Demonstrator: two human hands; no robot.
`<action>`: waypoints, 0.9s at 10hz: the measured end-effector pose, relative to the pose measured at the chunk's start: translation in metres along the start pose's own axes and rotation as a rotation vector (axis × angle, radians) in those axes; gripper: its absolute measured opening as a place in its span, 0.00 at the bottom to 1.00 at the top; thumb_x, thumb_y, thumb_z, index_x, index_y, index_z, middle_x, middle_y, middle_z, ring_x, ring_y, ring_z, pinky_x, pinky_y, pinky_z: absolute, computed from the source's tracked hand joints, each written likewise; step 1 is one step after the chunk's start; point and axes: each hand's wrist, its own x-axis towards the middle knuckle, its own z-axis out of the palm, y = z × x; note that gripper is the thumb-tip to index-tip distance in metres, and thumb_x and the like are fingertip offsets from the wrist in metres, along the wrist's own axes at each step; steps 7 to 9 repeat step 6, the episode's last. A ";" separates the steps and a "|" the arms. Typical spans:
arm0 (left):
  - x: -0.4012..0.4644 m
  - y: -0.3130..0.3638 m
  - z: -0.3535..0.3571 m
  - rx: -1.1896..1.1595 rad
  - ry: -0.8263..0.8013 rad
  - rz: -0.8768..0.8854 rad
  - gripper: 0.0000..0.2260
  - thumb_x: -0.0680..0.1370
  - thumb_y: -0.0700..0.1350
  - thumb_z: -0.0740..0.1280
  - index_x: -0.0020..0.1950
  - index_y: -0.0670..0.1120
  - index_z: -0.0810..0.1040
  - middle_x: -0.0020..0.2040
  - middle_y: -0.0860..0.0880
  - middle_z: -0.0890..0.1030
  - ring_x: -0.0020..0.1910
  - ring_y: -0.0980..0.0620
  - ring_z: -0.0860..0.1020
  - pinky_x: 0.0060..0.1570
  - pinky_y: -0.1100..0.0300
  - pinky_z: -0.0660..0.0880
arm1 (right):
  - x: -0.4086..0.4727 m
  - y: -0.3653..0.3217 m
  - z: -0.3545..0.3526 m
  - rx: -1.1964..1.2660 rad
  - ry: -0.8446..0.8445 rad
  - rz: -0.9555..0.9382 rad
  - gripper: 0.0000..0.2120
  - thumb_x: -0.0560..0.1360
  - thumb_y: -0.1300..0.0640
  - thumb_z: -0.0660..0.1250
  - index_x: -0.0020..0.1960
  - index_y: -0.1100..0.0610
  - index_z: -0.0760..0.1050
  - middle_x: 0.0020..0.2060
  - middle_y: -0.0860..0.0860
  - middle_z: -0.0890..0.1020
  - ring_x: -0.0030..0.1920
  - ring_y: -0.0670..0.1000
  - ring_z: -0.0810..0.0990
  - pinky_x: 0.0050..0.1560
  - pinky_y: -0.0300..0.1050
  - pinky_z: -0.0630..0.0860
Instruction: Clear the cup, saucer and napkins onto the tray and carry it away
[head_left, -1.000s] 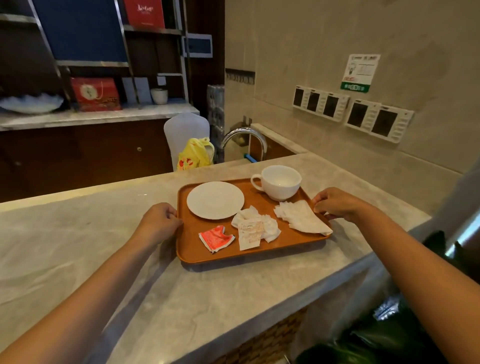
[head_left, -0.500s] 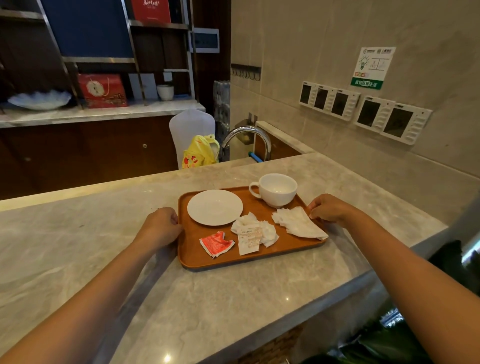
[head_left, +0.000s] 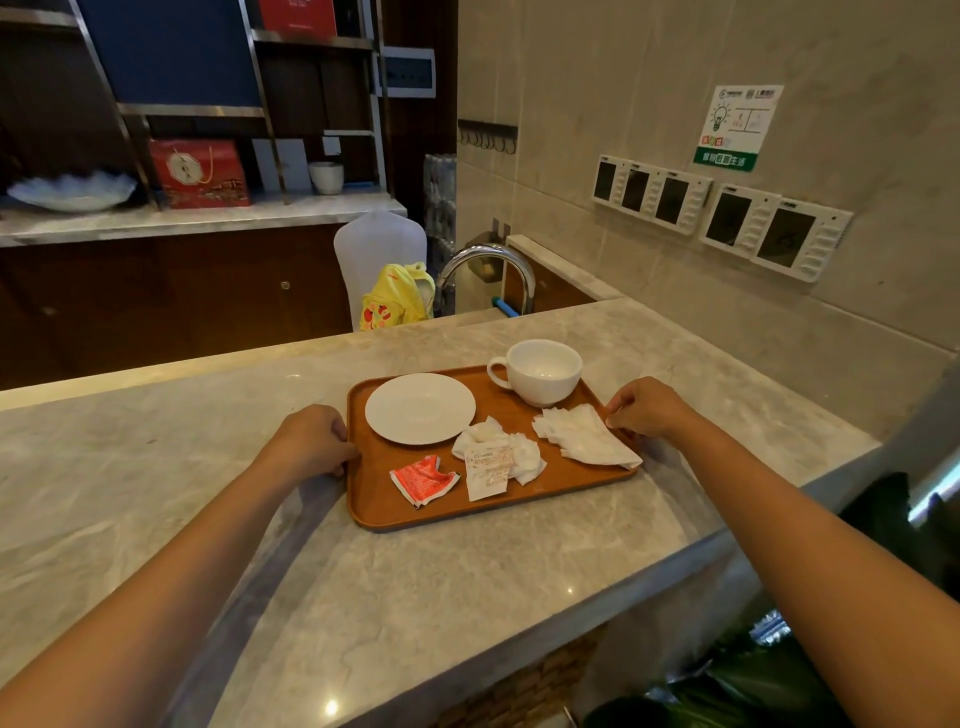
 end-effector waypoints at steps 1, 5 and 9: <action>-0.002 0.000 -0.002 -0.032 -0.008 -0.007 0.09 0.74 0.42 0.70 0.35 0.45 0.74 0.30 0.47 0.79 0.29 0.52 0.79 0.28 0.62 0.72 | -0.004 0.002 0.000 -0.012 0.023 -0.014 0.05 0.73 0.61 0.69 0.47 0.62 0.81 0.38 0.53 0.79 0.32 0.47 0.75 0.29 0.36 0.71; -0.043 -0.003 -0.028 0.137 -0.055 0.025 0.10 0.78 0.51 0.63 0.55 0.48 0.77 0.51 0.49 0.80 0.45 0.53 0.78 0.46 0.59 0.78 | -0.059 0.010 -0.024 0.019 0.179 -0.202 0.09 0.77 0.57 0.63 0.41 0.60 0.79 0.40 0.57 0.82 0.42 0.57 0.81 0.44 0.49 0.76; -0.088 -0.021 -0.016 0.114 0.016 0.101 0.05 0.75 0.55 0.64 0.50 0.58 0.73 0.42 0.59 0.78 0.39 0.62 0.77 0.38 0.67 0.74 | -0.105 0.023 -0.009 -0.033 0.250 -0.232 0.17 0.77 0.57 0.63 0.30 0.47 0.69 0.32 0.49 0.78 0.34 0.47 0.76 0.37 0.38 0.71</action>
